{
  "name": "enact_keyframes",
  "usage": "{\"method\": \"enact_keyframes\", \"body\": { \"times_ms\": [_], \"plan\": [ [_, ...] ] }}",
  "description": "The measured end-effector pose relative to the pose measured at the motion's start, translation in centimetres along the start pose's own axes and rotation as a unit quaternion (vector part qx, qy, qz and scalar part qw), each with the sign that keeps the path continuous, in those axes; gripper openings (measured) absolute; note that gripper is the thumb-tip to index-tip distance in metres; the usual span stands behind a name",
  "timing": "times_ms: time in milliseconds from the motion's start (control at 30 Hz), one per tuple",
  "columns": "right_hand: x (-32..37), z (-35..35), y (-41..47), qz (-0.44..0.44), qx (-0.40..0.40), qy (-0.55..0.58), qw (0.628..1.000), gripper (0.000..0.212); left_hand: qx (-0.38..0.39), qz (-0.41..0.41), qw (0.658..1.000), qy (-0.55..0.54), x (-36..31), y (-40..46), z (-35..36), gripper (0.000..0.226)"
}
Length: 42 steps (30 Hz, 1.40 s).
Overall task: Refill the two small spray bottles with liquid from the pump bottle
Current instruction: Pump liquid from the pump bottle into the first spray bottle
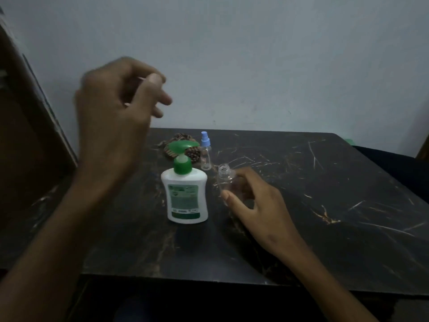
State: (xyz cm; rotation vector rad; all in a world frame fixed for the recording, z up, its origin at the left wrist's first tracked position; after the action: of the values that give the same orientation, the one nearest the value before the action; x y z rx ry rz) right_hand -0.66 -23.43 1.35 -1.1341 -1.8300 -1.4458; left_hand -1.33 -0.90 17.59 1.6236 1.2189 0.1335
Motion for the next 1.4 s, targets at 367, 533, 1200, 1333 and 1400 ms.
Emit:
{"method": "enact_keyframes", "body": {
  "times_ms": [367, 533, 1200, 1333, 1400],
  "plan": [
    [2.2, 0.0, 1.1, -0.056, -0.080, -0.006, 0.995, 0.031, 0.267, -0.203, 0.942, -0.002, 7.3, 2.5, 12.6, 0.029],
    [3.3, 0.6, 2.1, -0.072, -0.076, -0.010, 0.994, 0.035, 0.278, -0.200, 0.939, 0.041, 6.4, 3.0, 13.3, 0.026],
    [1.8, 0.6, 0.7, -0.078, -0.098, 0.046, 0.991, 0.048, 0.312, -0.119, 0.930, 0.153, 6.2, 2.7, 13.8, 0.026],
    [1.6, 0.4, 0.4, -0.098, -0.111, 0.043, 0.988, 0.045, 0.332, -0.080, 0.922, 0.183, 6.0, 2.4, 14.6, 0.025],
    [1.6, 0.4, 0.2, -0.108, -0.114, 0.041, 0.987, 0.045, 0.345, -0.072, 0.913, 0.205, 6.3, 2.1, 14.9, 0.022]
  ]
}}
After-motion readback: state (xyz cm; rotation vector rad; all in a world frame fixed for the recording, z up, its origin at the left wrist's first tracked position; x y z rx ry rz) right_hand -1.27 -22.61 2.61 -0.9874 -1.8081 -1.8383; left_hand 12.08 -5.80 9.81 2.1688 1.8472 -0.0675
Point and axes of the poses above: each hand's wrist, its own y-axis towards the middle knuckle, its own z-axis out of the palm, x = y × z, the point moved 9 cm from there along y, towards the middle knuckle, and after that the axes turned 15 degrees about y, right-handed, at the moved point
